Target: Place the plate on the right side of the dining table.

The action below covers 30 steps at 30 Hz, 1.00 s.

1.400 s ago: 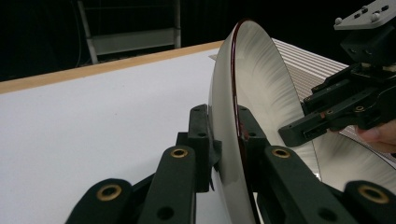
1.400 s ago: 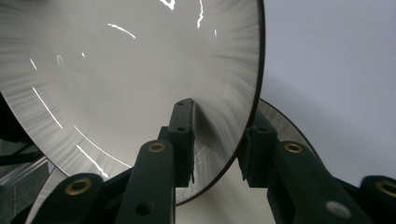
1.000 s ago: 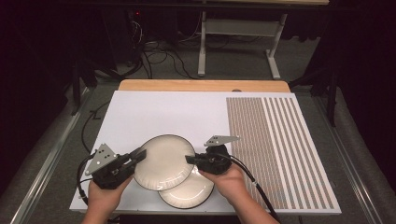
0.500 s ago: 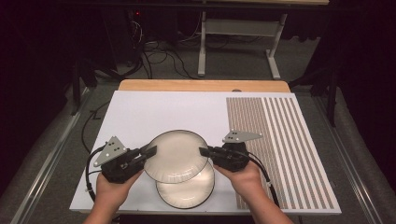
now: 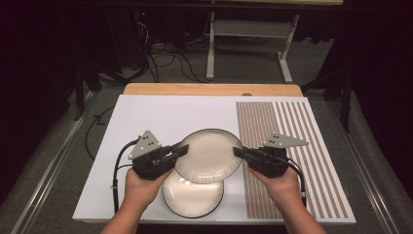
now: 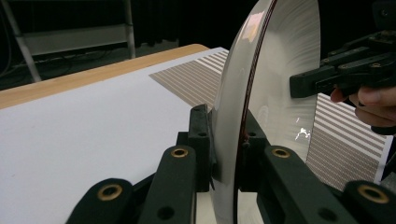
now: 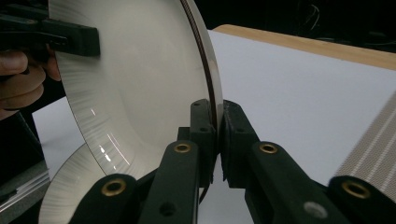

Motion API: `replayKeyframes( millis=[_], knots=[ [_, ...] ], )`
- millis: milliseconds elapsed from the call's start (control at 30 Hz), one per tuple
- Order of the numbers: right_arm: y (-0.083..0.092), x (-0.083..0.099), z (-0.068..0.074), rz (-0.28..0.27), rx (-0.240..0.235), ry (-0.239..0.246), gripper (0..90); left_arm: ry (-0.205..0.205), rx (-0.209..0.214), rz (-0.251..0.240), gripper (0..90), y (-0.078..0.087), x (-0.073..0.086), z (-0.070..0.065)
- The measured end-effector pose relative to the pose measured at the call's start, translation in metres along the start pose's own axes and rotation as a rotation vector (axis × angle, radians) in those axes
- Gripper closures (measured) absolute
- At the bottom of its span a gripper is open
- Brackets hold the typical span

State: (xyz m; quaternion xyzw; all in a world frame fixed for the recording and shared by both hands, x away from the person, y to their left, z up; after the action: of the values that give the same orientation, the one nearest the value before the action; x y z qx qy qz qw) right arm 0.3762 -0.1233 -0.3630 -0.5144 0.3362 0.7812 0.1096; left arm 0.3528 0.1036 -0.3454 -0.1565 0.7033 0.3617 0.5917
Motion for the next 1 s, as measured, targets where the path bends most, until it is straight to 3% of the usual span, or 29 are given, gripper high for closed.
replayKeyframes(
  millis=[367, 1000],
  knots=[
    [0.037, 0.004, -0.03, -0.03, 0.068, 0.003, 87.0, -0.003, 0.056, 0.021, 80.3, -0.042, -0.011, -0.022],
    [0.087, 0.018, -0.077, -0.069, 0.162, -0.045, 86.9, -0.019, 0.123, 0.057, 80.0, -0.108, -0.025, -0.056]
  ],
)
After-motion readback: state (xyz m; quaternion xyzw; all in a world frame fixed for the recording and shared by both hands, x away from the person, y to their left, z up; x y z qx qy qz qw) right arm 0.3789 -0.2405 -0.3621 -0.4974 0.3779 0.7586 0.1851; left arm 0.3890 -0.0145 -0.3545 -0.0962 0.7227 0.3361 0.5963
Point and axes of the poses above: each handheld gripper's, and its own axes: y roughly backward along the jaws, x roughly out of its underside, z roughly to its left, the point moved 7 cm from there along -y, roughly forward along the jaws, and after that the axes turned 5 degrees about -y, right-handed, at the moved point
